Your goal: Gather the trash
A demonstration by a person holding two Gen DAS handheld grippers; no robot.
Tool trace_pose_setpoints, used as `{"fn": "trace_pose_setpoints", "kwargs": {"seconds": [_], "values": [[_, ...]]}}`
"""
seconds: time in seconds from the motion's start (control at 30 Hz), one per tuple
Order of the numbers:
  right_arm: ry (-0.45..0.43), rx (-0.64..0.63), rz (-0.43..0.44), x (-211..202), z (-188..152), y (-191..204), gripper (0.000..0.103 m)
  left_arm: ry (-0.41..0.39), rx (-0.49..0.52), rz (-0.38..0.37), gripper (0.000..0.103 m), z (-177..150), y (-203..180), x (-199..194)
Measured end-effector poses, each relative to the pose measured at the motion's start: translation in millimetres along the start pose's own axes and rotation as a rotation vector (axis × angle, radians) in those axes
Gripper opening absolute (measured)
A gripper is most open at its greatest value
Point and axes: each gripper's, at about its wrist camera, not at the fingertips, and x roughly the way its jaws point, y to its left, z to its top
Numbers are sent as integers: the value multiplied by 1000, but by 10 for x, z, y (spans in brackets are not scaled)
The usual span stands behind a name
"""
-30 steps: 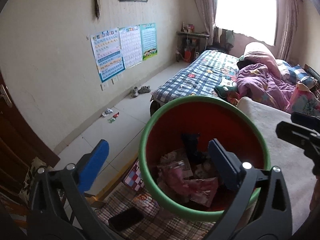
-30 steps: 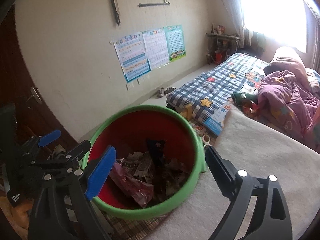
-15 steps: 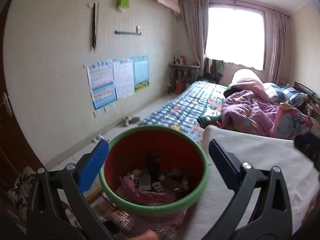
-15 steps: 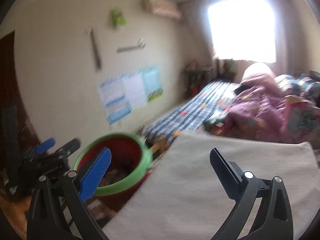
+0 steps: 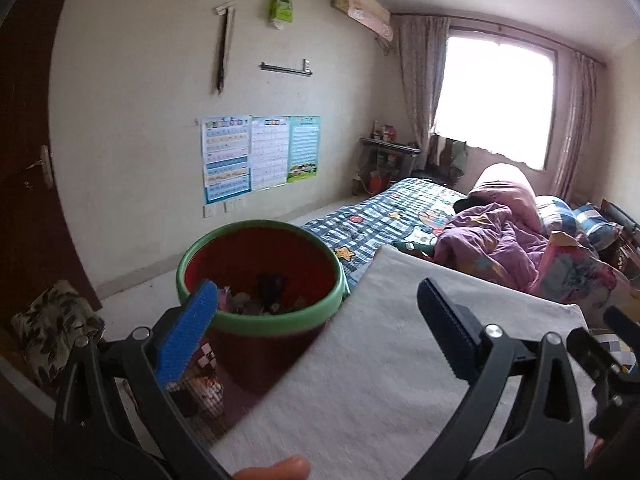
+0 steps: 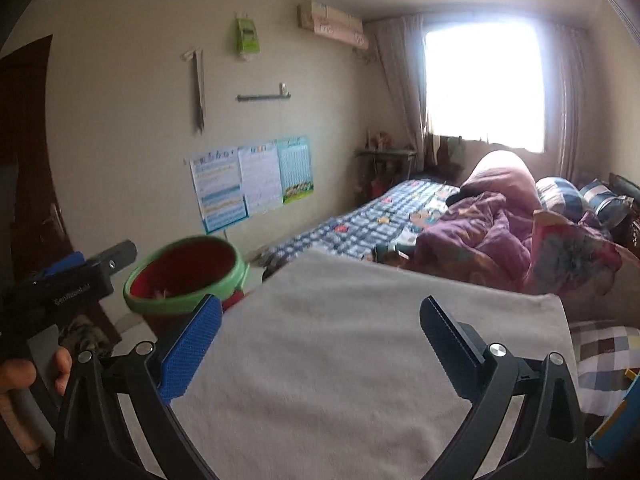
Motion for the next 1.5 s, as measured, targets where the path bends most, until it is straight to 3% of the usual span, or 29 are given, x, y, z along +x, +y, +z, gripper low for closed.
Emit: {"fn": "trace_pose_setpoints", "kwargs": {"seconds": [0.33,0.73,0.87,1.5], "values": [[73,32,3,-6,-76,-218,96,19,18,41,98,-20,-225,-258],[122,48,19,166,-114,-348,96,49,37,78,98,-38,-284,-175],[175,68,0,275,-198,-432,96,55,35,80,98,-44,-300,-145],[88,35,15,62,195,-328,96,80,68,110,98,-38,-299,-86]]}}
